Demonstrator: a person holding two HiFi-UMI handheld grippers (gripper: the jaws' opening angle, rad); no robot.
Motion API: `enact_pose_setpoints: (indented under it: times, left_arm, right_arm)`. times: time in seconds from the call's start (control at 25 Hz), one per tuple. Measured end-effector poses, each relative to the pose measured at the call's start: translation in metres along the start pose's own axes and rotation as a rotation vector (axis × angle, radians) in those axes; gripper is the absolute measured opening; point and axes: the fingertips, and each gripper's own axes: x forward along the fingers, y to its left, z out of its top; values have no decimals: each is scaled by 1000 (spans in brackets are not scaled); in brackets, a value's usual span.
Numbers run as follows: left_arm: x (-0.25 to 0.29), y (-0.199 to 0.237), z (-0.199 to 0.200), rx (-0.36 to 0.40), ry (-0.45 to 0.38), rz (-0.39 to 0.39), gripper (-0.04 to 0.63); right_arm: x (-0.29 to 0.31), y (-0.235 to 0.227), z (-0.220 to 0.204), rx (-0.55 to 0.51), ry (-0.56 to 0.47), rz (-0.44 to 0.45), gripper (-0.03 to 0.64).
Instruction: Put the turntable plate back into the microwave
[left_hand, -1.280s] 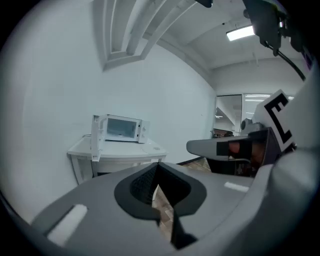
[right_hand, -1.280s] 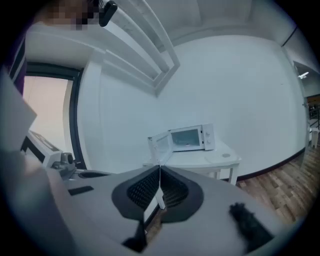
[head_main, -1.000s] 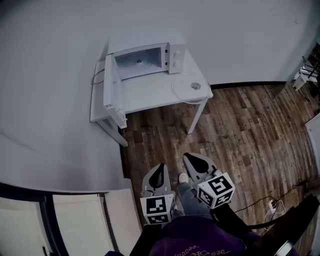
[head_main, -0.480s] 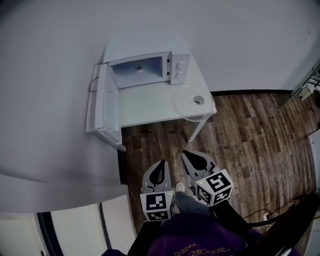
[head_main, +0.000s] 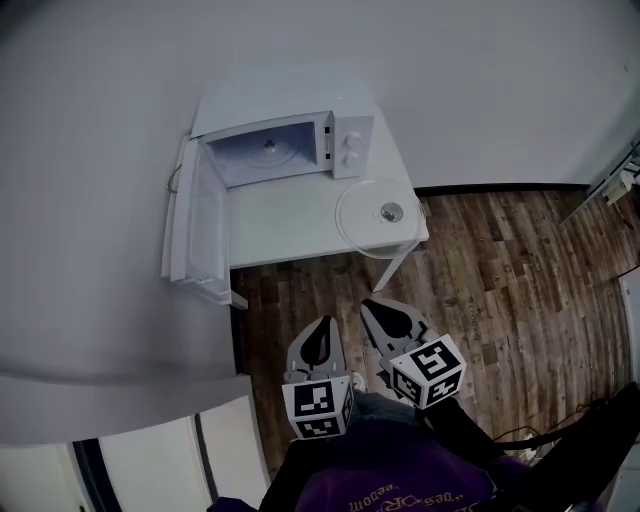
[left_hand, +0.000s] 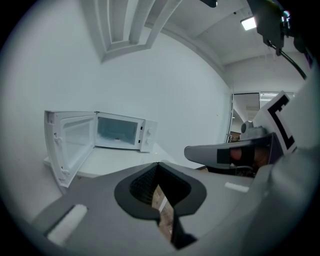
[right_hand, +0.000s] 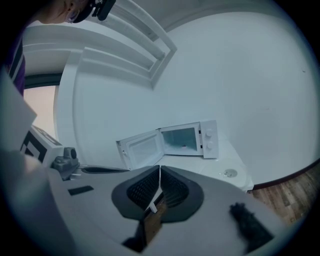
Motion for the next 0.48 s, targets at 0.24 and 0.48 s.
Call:
enact_pose_setpoints:
  times: [0.24, 0.48]
  left_arm:
    - [22, 4, 3, -5, 21, -9, 5]
    - [67, 22, 15, 7, 45, -55, 5]
  right_arm:
    - [15, -17, 2, 20, 4, -17, 12]
    - [48, -45, 16, 45, -8, -68, 12]
